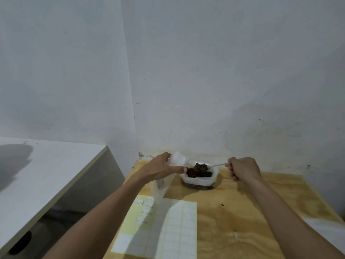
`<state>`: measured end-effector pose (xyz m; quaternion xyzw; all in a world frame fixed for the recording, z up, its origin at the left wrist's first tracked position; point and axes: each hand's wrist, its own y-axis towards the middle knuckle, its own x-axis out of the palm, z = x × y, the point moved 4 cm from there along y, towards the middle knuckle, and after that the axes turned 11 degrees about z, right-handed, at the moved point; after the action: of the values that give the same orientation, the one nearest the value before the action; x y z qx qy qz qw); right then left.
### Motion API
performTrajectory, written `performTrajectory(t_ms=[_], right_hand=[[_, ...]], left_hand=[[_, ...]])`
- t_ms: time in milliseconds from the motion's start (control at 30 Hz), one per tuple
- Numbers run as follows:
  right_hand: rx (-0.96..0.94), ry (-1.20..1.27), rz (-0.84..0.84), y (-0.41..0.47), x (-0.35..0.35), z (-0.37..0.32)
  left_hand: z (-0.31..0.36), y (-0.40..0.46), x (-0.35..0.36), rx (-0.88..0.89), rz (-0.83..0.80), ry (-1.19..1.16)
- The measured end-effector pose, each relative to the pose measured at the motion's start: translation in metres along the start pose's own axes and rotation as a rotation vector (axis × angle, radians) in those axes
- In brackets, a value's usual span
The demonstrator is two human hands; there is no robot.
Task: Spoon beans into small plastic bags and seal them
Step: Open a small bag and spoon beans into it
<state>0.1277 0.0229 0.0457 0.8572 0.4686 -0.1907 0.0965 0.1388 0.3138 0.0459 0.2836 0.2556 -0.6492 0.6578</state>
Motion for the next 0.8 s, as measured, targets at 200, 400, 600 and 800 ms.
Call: performTrajectory(t_ms=[200, 400, 600, 800], right_hand=[[-0.041, 0.101, -0.036, -0.001, -0.012, -0.041], [-0.314, 0.036, -0.147, -0.032, 0.005, -0.079], [-0.665, -0.232, 0.021, -0.042, 0.002, -0.103], [-0.630, -0.508, 0.128, -0.023, 0.008, -0.058]], left_hand=[[-0.001, -0.010, 0.001, 0.084, 0.041, 0.036], [0.006, -0.011, 0.003, 0.115, 0.054, 0.057], [0.005, -0.008, 0.001, 0.080, 0.030, 0.054], [0.007, -0.004, 0.007, -0.009, -0.063, 0.022]])
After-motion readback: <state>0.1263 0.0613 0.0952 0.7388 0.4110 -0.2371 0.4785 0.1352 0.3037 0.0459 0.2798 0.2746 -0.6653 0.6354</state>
